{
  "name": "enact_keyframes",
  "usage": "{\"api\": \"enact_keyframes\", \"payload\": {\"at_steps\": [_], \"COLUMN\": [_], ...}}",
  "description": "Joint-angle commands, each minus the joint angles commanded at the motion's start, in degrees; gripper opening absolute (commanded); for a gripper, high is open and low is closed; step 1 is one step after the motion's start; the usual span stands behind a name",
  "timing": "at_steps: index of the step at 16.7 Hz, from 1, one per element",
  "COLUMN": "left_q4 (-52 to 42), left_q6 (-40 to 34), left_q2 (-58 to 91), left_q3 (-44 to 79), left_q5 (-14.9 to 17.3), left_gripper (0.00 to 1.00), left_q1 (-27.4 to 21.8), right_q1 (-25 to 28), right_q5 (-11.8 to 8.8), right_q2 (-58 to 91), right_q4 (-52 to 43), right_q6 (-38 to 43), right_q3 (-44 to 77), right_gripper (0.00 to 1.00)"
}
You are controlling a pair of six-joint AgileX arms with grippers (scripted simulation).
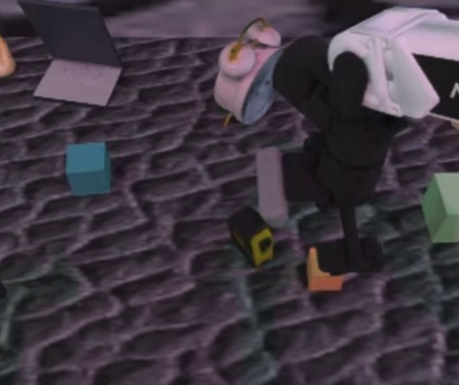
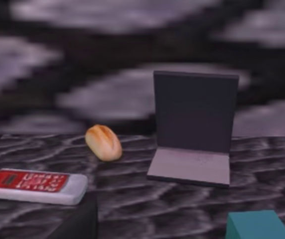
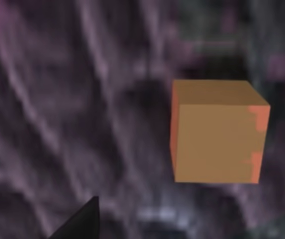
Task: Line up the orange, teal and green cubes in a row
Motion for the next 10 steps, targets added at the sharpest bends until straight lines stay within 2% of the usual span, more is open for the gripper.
{"api": "enact_keyframes", "payload": {"at_steps": [5,10], "left_q4": [-1.2,-10.5], "left_q6": [-0.3,-2.5], "left_q2": [1.7,16.4], "left_q3": [1.7,16.3], "left_q5": [0.1,0.4], "left_gripper": [1.00,1.00], "left_q1": [-0.3,-1.8], "right_q1": [-0.8,-5.9], "right_q5": [-0.2,-1.3], "right_q2": [-1.3,-14.3], "right_q4": [1.3,9.9], "right_q6": [0.6,5.7], "right_q3": [-1.3,-10.3], "right_gripper": [1.00,1.00]}}
